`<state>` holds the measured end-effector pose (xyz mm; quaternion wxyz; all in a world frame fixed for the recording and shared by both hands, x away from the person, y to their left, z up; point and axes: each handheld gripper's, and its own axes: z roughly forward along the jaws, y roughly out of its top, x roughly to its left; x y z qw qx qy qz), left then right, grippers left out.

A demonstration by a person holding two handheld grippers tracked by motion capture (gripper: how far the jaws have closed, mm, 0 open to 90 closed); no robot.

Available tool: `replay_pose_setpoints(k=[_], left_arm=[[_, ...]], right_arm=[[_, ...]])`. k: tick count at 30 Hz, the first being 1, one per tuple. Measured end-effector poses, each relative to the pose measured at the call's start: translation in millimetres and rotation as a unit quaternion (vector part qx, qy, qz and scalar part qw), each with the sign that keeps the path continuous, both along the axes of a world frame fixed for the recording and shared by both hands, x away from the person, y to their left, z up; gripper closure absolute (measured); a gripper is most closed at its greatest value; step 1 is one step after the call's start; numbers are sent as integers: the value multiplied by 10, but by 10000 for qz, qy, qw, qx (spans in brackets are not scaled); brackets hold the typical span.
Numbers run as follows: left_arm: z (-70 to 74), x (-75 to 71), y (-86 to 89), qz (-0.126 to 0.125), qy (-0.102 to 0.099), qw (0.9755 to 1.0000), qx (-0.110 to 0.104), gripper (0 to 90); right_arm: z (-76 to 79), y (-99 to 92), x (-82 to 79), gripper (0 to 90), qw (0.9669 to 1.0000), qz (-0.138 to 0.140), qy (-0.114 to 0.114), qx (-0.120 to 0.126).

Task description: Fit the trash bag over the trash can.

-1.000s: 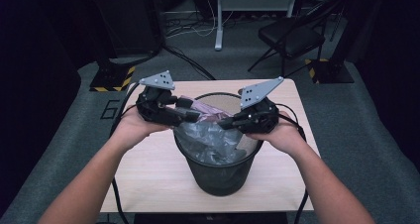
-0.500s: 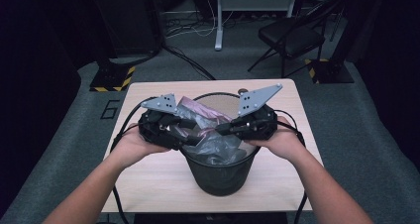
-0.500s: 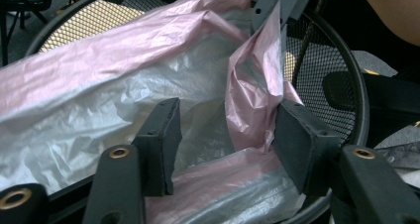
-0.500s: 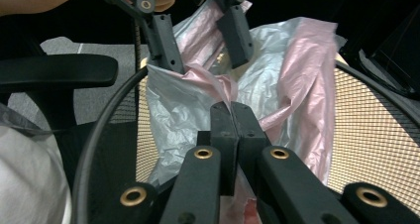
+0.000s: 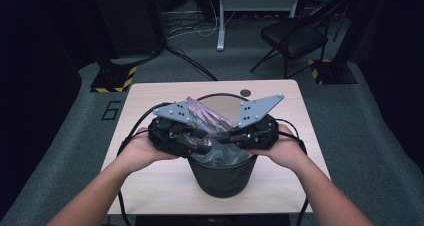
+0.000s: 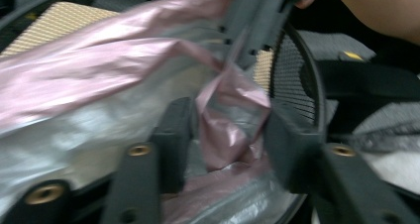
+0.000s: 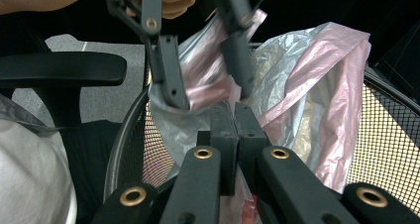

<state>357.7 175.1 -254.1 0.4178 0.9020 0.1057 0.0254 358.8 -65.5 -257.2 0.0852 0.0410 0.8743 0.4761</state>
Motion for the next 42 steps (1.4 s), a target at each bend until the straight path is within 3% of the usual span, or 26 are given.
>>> replay_pose_setpoints(k=[15,17,18,25,28,32,38,40,42], left_arm=[[-9,32,46,-105,105,9999,-58,787],[-12,31,54,-79,57,9999,-85,809],[-12,32,57,-50,56,9999,-107,824],[-6,40,77,19,-22,9999,-111,859],[-4,42,89,51,-48,9999,-139,867],[-3,41,87,67,-81,9999,-109,872],[5,60,99,181,-115,9997,-116,874],[7,74,119,222,-93,9996,-141,874],[7,75,121,228,-96,9996,-146,874]], right_arm=[[0,-25,7,874,10000,33,21,-19],[0,-26,10,730,10000,-30,11,-12],[7,-32,16,702,9999,-134,14,45],[76,-104,-17,714,9996,-121,-9,249],[80,-134,-49,854,9998,7,-42,206],[47,-126,-64,892,9998,158,28,103],[19,-140,-83,871,9998,120,2,125],[18,-167,-90,799,9999,31,-32,148],[34,-196,-96,790,9997,-11,-37,224]])
